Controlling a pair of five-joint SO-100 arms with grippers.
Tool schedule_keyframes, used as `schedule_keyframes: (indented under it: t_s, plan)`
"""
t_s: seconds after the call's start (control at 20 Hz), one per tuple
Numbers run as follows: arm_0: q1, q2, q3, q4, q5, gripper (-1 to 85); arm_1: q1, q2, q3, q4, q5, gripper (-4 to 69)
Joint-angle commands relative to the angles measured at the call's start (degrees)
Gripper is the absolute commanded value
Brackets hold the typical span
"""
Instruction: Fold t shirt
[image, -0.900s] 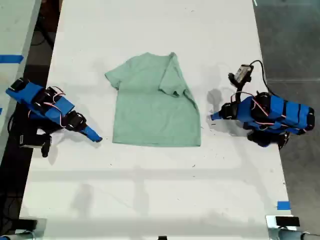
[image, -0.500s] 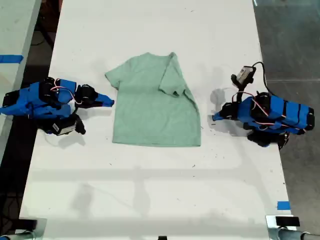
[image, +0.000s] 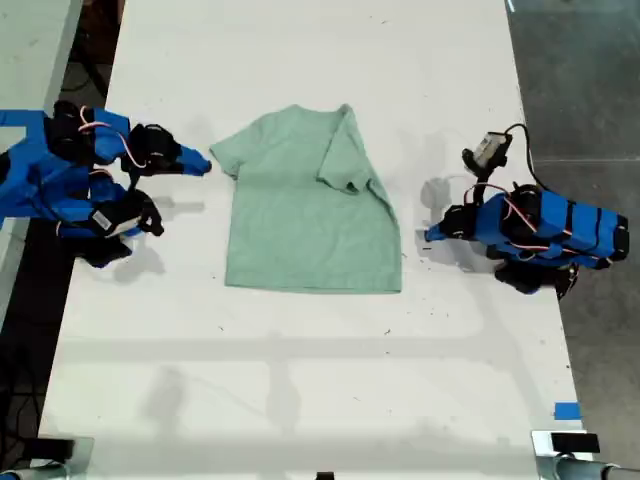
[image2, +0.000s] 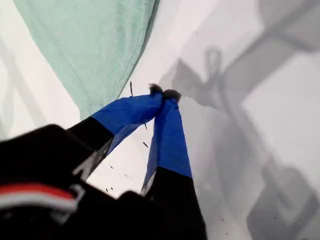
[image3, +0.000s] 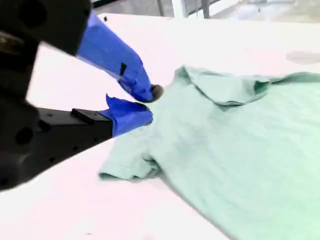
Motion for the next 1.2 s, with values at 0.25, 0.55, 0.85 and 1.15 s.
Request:
schedule_keyframes:
  t_s: [0.25, 0.55, 0.85, 1.15]
  plan:
    - [-34.1, -52.6, -25.7, -1.7, 29.7, 19.5, 0.3, 0.8, 0.9, 0.0, 0.4, -0.2]
    - [-35.6, -64.9, -24.5, -7.4, 32.8, 20.6, 0.2, 0.8, 0.9, 0.0, 0.4, -0.2]
    - [-33.0, -70.6, -25.3, -10.2, 33.7, 0.1, 0.0, 0.8, 0.9, 0.0, 0.4, -0.2]
    - [-30.2, -69.8, -33.0, -1.9, 32.1, 0.1, 0.0, 0.8, 0.9, 0.0, 0.4, -0.2]
